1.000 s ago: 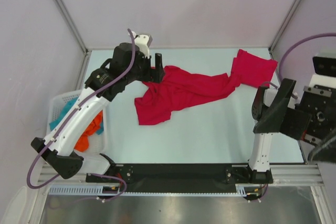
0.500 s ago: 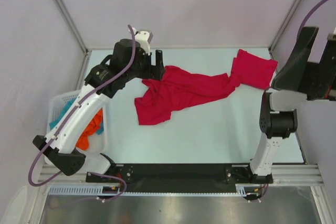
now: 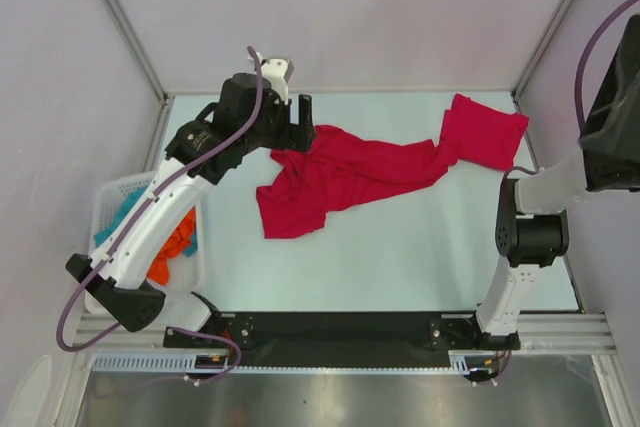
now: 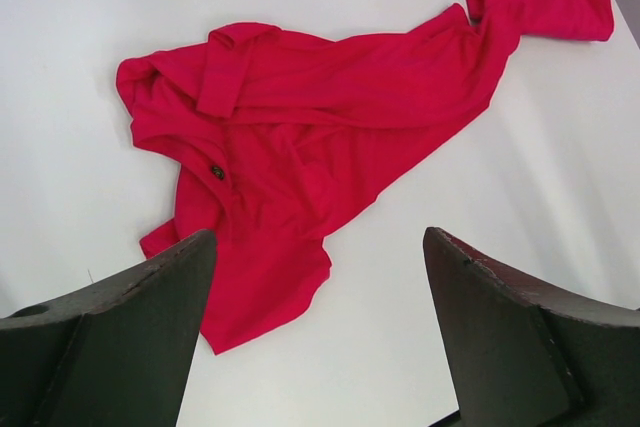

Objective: Fold and stack the t-shirts

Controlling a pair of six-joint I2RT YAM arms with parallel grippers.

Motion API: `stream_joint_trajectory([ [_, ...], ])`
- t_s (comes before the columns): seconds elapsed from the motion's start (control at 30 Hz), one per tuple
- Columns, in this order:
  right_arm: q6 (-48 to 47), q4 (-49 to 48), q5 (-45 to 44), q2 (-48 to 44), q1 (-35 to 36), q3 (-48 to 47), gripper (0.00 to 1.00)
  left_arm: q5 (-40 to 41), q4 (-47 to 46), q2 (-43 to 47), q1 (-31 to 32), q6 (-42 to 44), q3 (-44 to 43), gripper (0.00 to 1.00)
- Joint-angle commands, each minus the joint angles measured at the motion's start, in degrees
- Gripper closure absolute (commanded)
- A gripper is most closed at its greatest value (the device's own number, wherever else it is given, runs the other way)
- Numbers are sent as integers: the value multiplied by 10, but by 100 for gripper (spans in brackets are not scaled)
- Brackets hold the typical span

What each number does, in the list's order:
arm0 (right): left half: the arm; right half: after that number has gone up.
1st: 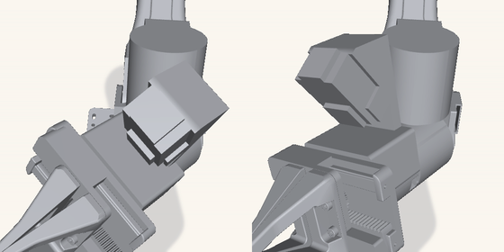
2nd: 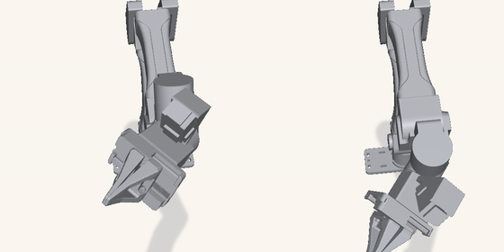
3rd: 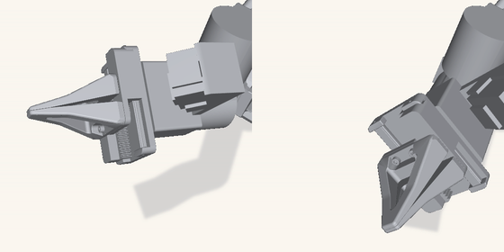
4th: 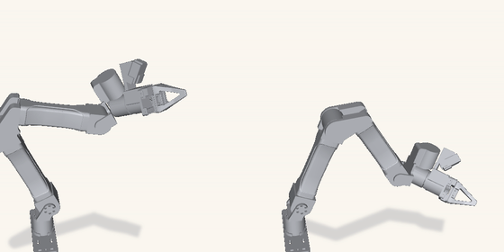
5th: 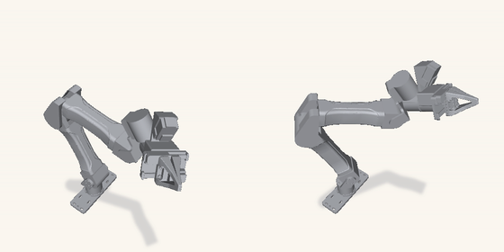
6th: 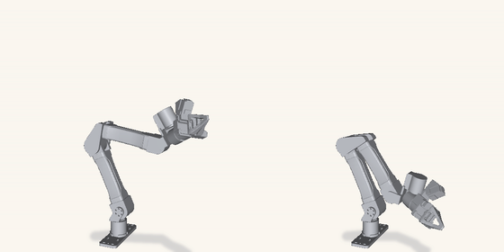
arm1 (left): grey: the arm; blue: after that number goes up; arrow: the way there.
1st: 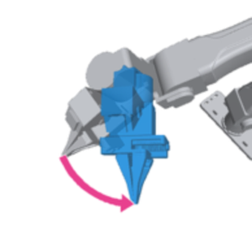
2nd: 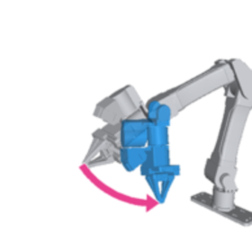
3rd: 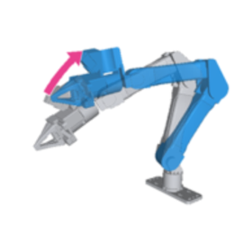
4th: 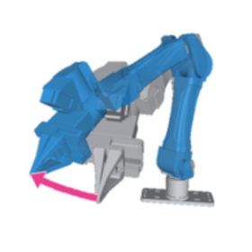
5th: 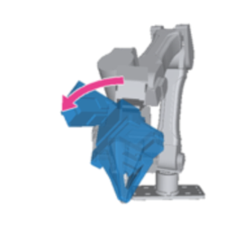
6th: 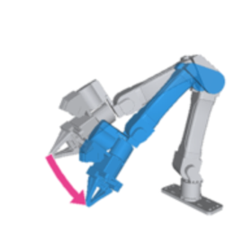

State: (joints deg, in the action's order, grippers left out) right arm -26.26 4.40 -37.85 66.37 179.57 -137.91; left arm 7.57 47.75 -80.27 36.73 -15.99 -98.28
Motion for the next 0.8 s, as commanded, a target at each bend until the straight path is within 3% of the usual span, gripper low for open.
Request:
stream_joint_trajectory([
  [0.0, -121, -120, 167, 33, 22, -10, 0, 12, -12, 5, 4, 0, -18, 10],
  [0.1, -194, -148, 246, 60, 22, -37, 0, 10, -13, 3, 4, -1, -25, 10],
  [0.2, -255, -367, 361, 16, 22, 109, 0, 7, -14, 5, 4, -4, -31, 10],
  [0.23, -299, -446, 380, 15, 22, 118, 0, 6, -13, 6, 4, -5, -31, 10],
  [0.3, -303, -466, 416, 34, 22, 86, 0, 7, -15, 12, 4, -6, -31, 10],
  [0.33, -262, -455, 416, 47, 22, 10, 0, 7, -16, 13, 4, -5, -33, 10],
  [0.4, -218, -401, 422, 75, 22, -77, 0, 6, -16, 15, 4, -4, -38, 10],
  [0.43, -243, -370, 439, 74, 22, -109, 0, 5, -15, 16, 4, -4, -40, 10],
  [0.53, -284, -452, 512, 47, 23, -66, 0, 2, -15, 16, 4, -3, -50, 10],
  [0.63, -283, -461, 564, 57, 23, -112, 0, -7, -13, 17, 4, -4, -61, 10],
  [0.73, -414, -492, 631, 34, 22, -79, 0, -12, -7, 18, 4, -8, -71, 10],
  [0.77, -523, -485, 641, 32, 22, -73, 0, -12, -4, 22, 4, -8, -73, 10],
])
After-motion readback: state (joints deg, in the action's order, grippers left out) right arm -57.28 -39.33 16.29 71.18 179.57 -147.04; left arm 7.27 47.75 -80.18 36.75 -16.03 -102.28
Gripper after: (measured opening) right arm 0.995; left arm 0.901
